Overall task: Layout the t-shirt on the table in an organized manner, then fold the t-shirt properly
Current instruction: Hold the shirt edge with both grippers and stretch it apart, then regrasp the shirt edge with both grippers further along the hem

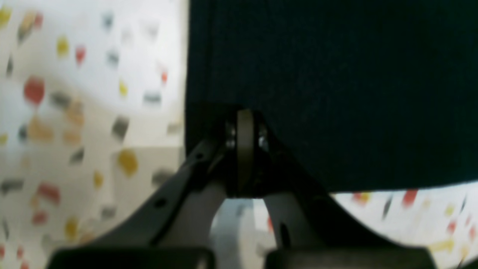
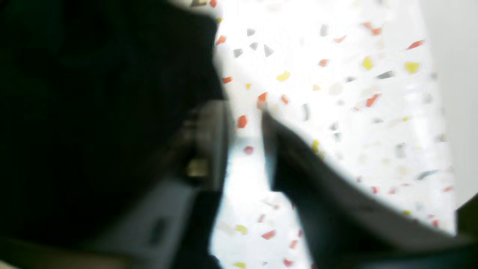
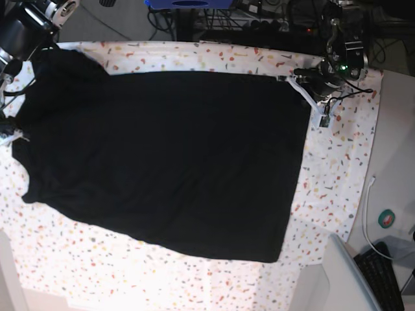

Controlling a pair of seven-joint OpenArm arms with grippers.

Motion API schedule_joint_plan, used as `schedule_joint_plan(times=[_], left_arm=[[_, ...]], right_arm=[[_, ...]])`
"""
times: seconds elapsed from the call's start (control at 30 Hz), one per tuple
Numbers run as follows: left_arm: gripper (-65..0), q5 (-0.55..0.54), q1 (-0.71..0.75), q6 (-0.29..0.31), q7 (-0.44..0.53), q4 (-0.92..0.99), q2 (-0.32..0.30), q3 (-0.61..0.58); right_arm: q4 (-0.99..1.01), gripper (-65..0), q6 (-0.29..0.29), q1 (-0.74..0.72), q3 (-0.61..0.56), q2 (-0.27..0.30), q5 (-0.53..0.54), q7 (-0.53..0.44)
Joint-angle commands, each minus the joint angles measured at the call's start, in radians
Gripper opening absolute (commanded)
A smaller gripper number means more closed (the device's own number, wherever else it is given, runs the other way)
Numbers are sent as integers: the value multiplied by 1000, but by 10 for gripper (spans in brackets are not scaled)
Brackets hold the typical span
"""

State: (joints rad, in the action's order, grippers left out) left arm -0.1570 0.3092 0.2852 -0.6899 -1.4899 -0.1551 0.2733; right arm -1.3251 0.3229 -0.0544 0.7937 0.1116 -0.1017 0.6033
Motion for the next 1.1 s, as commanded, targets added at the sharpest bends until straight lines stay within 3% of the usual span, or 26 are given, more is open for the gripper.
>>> schedule_joint_plan(times=[0.0, 0.07, 0.17, 0.27, 0.37, 0.5, 0.73, 0.93, 1.07], left_arm=[[-650, 7, 8, -8, -3, -41, -10, 5], [-650, 7, 26, -8, -4, -99, -10, 5], [-650, 7, 48, -8, -4, -174, -10, 7], [-650, 17, 52, -8, -4, -222, -10, 7], [-650, 17, 43, -8, -4, -225, -7, 44], [-650, 18, -17, -8, -4, -186, -5, 86], [-650, 20, -218, -8, -4, 124, -11, 27], [-650, 20, -341, -8, -1, 318, -21, -58], [-650, 20, -465, -11, 2, 443, -18, -90]], right_arm=[[-58, -362, -5, 6, 3, 20, 6, -23], [-159, -302, -5, 52, 7, 9, 7, -23], [-316, -303, 2, 164, -20, -36, 9, -23], [-387, -318, 72, 268, -121, -49, 9, -23], [-370, -423, 97, 281, -208, -49, 9, -23], [-287, -650, 97, 235, -283, -43, 7, -23], [-70, -650, 97, 126, -296, -40, 3, -15], [180, -650, 97, 0, -296, 10, 3, -29], [391, -650, 97, -117, -296, 50, 3, -148]])
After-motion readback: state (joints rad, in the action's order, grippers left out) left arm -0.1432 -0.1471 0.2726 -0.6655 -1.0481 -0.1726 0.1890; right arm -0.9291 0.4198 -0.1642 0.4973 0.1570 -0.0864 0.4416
